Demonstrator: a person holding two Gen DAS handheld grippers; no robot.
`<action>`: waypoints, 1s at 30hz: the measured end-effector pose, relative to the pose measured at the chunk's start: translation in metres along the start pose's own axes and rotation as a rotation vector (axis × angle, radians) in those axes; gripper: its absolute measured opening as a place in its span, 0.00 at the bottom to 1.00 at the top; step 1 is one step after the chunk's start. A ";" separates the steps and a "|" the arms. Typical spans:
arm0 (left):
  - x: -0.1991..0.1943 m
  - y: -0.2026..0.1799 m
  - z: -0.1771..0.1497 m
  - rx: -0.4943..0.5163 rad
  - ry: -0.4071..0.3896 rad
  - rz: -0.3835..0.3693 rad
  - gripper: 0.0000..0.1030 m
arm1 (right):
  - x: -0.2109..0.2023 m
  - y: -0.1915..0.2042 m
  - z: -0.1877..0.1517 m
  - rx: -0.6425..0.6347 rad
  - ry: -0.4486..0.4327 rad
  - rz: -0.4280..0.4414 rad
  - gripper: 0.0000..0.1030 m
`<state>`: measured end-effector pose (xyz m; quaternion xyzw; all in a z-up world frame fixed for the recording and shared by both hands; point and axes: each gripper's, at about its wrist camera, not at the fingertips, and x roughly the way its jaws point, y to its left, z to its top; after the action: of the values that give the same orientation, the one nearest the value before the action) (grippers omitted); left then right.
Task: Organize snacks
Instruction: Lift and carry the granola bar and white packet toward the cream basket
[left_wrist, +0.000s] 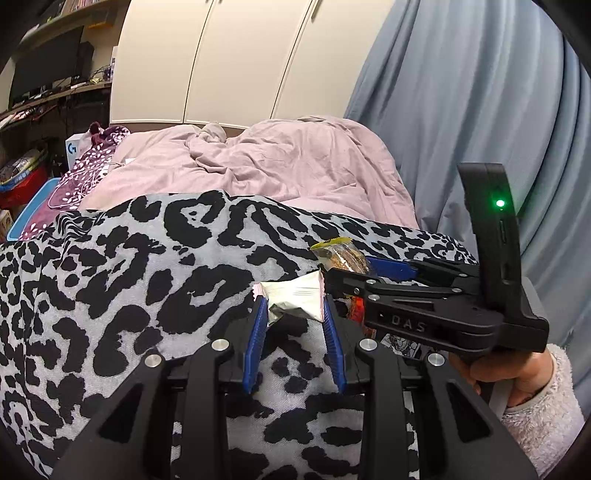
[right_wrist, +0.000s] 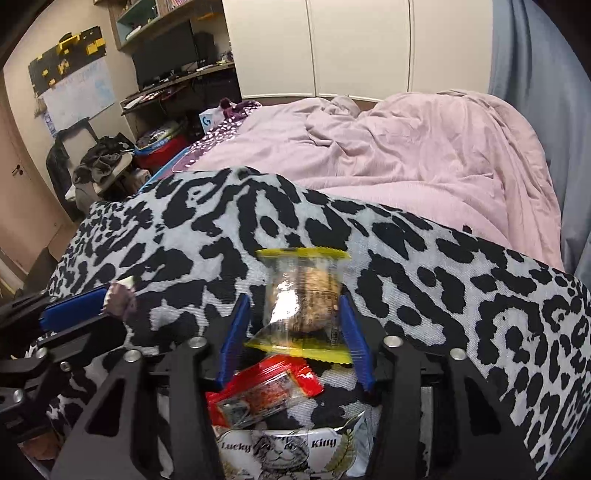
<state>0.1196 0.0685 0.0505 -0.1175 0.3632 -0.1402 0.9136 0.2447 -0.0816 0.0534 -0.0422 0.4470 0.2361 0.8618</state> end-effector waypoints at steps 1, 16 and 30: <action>0.000 0.001 0.000 0.000 0.000 0.000 0.29 | 0.000 -0.001 0.000 0.007 -0.001 0.002 0.41; -0.005 -0.007 0.001 0.011 -0.008 -0.006 0.29 | -0.040 -0.012 -0.015 0.056 -0.088 0.042 0.37; -0.009 -0.018 -0.001 0.027 -0.010 -0.015 0.29 | -0.034 -0.019 -0.028 0.056 -0.044 0.037 0.47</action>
<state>0.1099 0.0542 0.0614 -0.1087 0.3559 -0.1512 0.9158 0.2156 -0.1191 0.0607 -0.0046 0.4350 0.2404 0.8677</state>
